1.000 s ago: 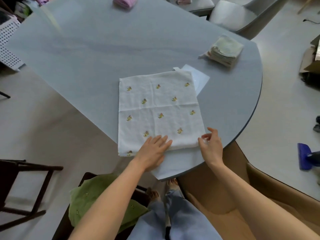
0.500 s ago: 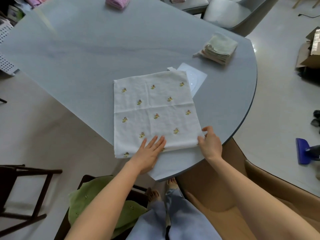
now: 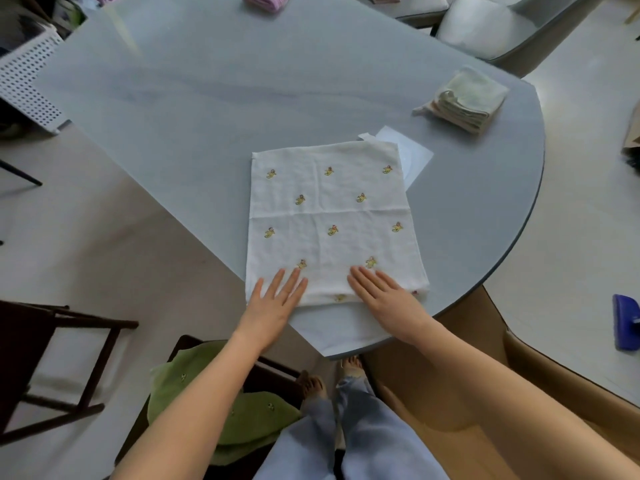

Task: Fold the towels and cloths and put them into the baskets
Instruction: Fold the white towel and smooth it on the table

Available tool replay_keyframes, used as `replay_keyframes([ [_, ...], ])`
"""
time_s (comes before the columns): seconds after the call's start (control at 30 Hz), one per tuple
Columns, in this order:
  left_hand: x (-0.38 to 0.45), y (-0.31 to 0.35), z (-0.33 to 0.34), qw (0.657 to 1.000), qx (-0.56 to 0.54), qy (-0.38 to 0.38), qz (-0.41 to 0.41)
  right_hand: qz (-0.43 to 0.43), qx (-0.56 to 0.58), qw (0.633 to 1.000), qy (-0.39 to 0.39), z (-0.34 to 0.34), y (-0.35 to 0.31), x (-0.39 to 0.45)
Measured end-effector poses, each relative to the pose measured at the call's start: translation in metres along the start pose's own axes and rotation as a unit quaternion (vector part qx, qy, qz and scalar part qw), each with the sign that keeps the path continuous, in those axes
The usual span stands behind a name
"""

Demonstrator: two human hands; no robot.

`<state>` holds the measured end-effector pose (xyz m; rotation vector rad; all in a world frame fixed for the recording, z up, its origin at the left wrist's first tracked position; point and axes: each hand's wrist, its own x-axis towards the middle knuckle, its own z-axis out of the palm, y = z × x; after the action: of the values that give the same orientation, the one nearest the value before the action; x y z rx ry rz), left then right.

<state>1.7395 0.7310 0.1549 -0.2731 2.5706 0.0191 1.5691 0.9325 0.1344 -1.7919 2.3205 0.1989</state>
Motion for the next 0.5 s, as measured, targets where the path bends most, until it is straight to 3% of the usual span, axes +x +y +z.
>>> replay_keyframes([
  [0.23, -0.003, -0.001, 0.002, 0.999, 0.036, 0.033, 0.014, 0.056, -0.068, 0.996, -0.031, -0.01, -0.002, 0.015],
  [0.37, 0.003, -0.009, -0.002, 0.999, 0.015, 0.045, 0.025, 0.106, -0.049, 0.99, -0.073, -0.011, 0.003, 0.024],
  [0.5, 0.003, -0.013, -0.013, 0.998, -0.025, 0.045, -0.029, 0.125, -0.022, 0.989, -0.073, -0.022, -0.003, 0.019],
])
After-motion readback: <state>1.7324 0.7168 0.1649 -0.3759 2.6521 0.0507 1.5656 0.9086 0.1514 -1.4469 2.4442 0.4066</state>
